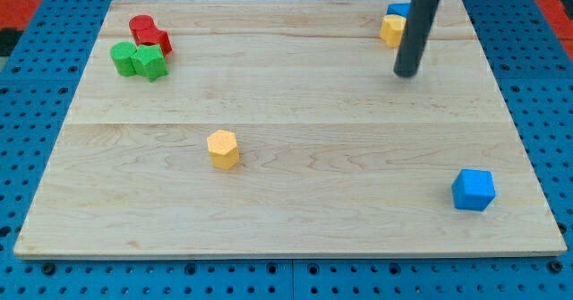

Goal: Slide the yellow hexagon to the center

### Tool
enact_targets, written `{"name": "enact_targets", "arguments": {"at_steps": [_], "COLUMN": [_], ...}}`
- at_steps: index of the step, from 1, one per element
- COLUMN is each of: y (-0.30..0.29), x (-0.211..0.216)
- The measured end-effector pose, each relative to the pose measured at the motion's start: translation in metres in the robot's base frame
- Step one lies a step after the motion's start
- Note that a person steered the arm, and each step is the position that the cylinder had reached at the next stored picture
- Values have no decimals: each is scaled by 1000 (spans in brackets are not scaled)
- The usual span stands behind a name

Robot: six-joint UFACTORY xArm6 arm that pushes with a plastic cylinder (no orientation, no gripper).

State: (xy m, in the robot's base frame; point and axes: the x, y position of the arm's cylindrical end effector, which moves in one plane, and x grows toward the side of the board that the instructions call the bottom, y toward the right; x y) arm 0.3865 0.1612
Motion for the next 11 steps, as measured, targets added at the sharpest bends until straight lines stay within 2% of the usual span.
{"name": "enact_targets", "arguments": {"at_steps": [2, 3, 4, 5, 7, 9, 11], "y": [-26, -88, -171, -223, -273, -266, -223], "x": [144, 176, 159, 135, 137, 83, 71]}}
